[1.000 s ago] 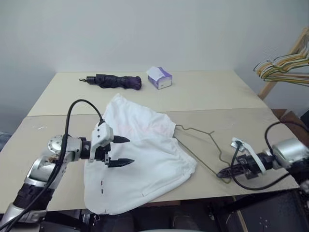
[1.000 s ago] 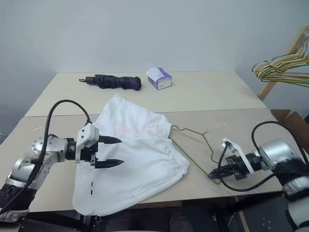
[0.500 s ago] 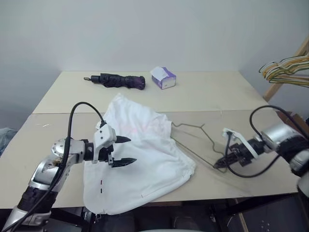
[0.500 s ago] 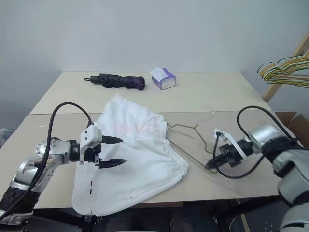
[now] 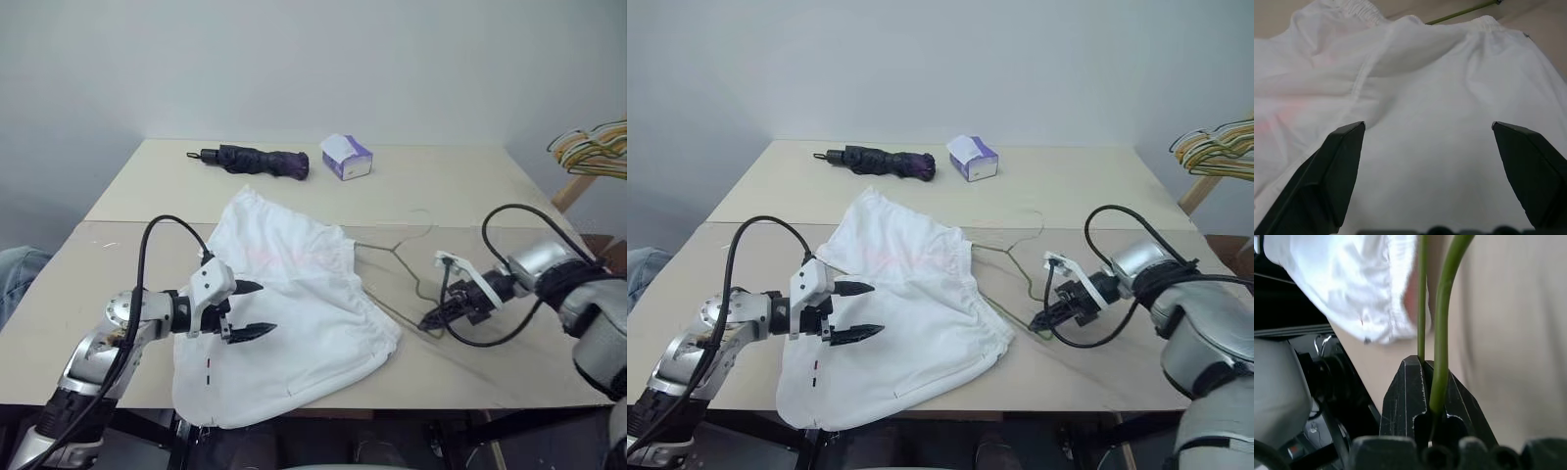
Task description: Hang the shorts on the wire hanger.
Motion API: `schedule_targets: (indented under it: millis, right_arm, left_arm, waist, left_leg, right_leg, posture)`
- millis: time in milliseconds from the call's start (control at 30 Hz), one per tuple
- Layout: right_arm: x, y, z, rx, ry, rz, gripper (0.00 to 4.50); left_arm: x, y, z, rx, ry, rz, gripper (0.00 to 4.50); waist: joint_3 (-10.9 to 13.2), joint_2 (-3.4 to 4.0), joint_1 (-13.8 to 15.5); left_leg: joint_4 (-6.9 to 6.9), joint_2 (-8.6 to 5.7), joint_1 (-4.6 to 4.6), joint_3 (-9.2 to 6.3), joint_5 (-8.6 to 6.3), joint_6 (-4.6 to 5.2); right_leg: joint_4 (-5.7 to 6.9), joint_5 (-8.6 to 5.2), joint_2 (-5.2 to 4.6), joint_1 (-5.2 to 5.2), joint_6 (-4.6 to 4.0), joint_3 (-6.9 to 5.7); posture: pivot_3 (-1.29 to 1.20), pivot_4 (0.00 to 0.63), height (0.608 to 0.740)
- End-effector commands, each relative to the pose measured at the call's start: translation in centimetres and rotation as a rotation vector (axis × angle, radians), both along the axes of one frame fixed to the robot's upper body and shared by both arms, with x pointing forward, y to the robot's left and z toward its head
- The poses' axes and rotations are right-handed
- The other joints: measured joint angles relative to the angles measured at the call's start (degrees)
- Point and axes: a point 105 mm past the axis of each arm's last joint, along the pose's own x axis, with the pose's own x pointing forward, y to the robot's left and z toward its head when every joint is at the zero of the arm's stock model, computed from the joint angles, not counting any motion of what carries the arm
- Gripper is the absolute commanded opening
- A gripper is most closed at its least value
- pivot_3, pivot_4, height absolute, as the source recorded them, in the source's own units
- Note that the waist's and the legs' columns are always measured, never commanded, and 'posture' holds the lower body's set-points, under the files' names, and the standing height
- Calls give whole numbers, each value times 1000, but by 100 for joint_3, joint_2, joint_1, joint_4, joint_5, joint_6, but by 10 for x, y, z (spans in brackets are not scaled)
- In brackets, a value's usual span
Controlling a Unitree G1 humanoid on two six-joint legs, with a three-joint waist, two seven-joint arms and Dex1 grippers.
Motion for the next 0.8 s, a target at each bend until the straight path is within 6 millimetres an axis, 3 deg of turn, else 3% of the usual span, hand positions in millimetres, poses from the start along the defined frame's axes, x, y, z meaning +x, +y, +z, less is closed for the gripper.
schedule_targets:
  millis: [33, 300, 600, 667, 800]
  right_arm:
    - [7, 3, 14, 55, -58, 33, 0]
    - [28, 10, 28, 122, -211, 17, 0]
    - [40, 25, 41, 152, -655, 267, 0]
    - [42, 32, 44, 139, -769, 315, 0]
    - [42, 40, 46, 46, -915, 396, 0]
  left_arm:
    - [7, -5, 13, -12, -64, -2, 4489]
    - [6, -5, 11, -9, -63, 0, 4489]
    - [-1, -2, 18, -11, -47, -54, 4489]
    - [0, -1, 31, -39, -64, -82, 4489]
    - [6, 3, 100, -252, -183, -132, 4489]
  waist:
    - [0, 0, 24]
    - [1, 3, 63]
    - [2, 4, 32]
    - [2, 5, 28]
    - [3, 6, 7]
  left_leg:
    - [0, -1, -9, -2, 0, 0]
    - [31, 0, -25, -8, -4, 3]
    - [30, 0, -27, -9, -6, 0]
    - [30, -1, -27, -9, -6, 0]
    - [33, 2, -31, -13, -6, 0]
  right_leg:
    - [0, -1, 0, -4, 1, -1]
    - [10, -1, 0, -7, 3, -13]
    - [7, -2, 1, -6, 4, -15]
    - [8, -2, 1, -6, 5, -15]
    - [7, -3, 2, -9, 5, -18]
  posture:
    - [137, 0, 740]
    - [137, 0, 740]
    - [96, 0, 740]
    - [86, 0, 740]
    - [74, 0, 740]
